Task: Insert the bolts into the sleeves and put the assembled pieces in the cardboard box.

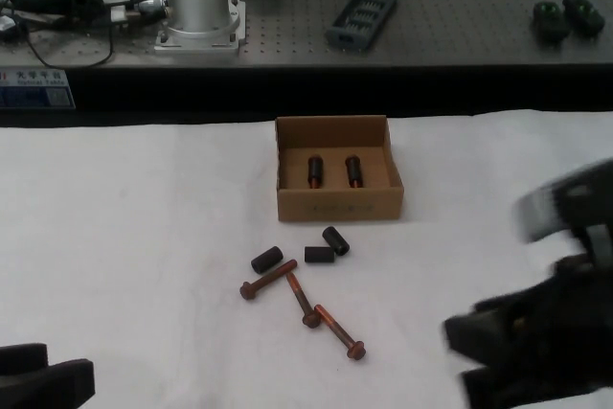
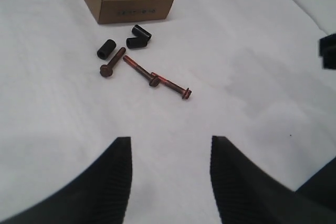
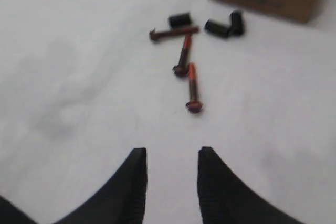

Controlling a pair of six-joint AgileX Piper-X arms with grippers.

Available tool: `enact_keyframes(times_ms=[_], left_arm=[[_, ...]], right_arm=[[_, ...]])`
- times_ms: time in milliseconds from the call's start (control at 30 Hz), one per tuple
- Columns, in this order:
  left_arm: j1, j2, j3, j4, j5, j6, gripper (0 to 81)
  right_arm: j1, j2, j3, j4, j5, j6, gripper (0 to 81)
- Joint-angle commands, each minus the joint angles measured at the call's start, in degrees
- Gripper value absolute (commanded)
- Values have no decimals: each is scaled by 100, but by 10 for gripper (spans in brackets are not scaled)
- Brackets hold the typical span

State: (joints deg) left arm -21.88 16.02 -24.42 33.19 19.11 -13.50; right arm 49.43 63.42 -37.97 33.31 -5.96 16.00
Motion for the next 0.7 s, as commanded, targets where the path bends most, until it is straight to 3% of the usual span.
enact_keyframes(times_ms=[0,200,367,667], left_arm=[[4,32,-16,-74,-37,-47,344],[4,32,-16,-74,-37,-47,344],[4,32,-16,-74,-37,-37,344],[4,32,-16,-74,-37,-18,344]], right_arm=[[-48,247,-136,-91,-285,22,224],[-238,2179,-1145,-53,-709,-337,236],[-422,3402,-2132,360,-644,-729,360],[-542,4516,-3083,1250,16,-2053,337]])
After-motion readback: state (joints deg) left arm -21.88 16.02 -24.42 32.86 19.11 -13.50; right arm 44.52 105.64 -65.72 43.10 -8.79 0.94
